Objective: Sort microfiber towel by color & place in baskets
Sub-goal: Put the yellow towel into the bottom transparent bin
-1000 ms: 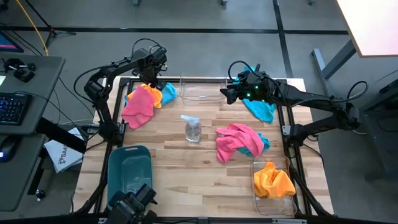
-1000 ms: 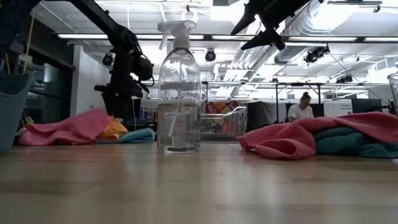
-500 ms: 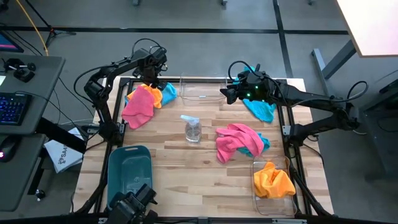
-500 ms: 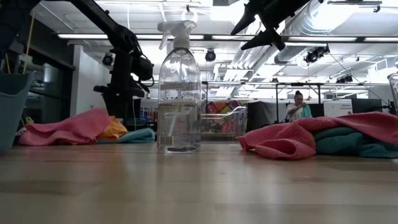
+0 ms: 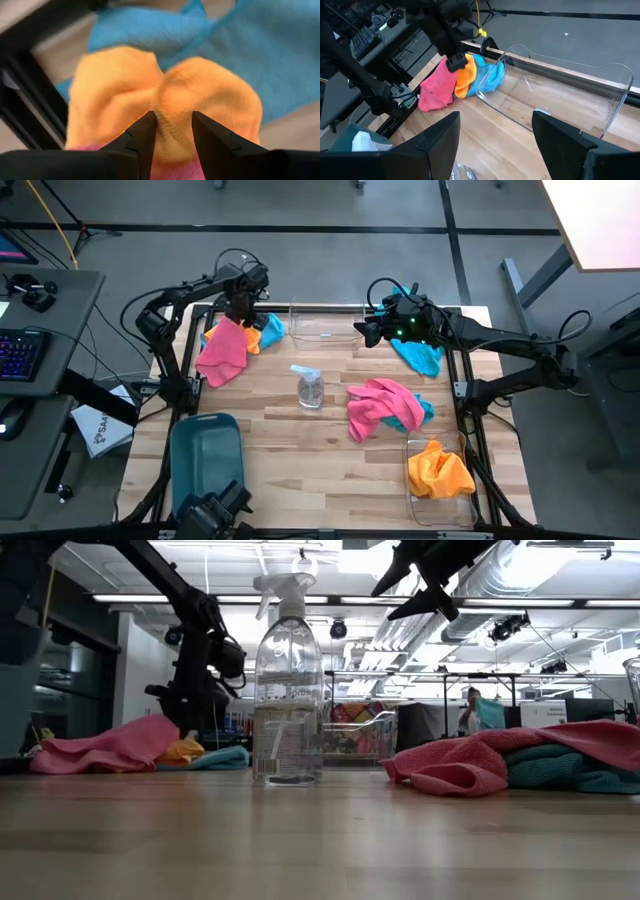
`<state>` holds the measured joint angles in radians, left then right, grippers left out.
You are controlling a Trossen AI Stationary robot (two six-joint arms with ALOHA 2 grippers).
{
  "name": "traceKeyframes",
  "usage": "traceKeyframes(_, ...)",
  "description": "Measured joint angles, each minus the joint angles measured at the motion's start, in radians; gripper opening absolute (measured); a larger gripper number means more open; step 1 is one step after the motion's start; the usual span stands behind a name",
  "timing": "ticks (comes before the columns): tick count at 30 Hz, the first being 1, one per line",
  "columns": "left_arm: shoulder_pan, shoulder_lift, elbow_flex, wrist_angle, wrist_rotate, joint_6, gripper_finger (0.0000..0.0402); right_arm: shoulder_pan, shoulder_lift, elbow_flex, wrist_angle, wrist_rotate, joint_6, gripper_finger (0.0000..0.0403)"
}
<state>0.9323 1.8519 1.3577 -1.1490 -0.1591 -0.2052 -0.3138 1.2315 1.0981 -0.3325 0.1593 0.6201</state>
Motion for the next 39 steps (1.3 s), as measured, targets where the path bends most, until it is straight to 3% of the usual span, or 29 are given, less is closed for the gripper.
traceKeyframes(12, -0.006, -0.027, 0.012, 0.004, -0.026, 0.039, 0.011, 0.0, 0.0, 0.0, 0.0, 0.047, 0.0, 0.0245)
traceKeyframes(19, -0.006, -0.029, 0.012, -0.009, 0.013, 0.076, 0.0012, 0.0, 0.0, 0.0, 0.0, 0.046, 0.0, 0.0245)
traceKeyframes(23, -0.008, -0.043, 0.012, -0.025, 0.048, 0.083, 0.0005, 0.0, 0.0, 0.0, 0.0, 0.046, 0.0, 0.0245)
traceKeyframes(30, -0.017, -0.205, 0.043, -0.02, 0.065, 0.121, 0.0001, 0.0, 0.0, 0.0, 0.051, 0.045, -0.028, 0.0245)
traceKeyframes(34, -0.015, -0.331, 0.124, 0.031, 0.022, 0.135, 0.0001, 0.0, 0.0, 0.0, 0.158, 0.043, -0.07, 0.0245)
traceKeyframes(39, -0.031, -0.463, 0.25, 0.155, 0.04, 0.167, 0.0001, 0.0, 0.0, 0.0, 0.296, 0.039, -0.111, 0.0245)
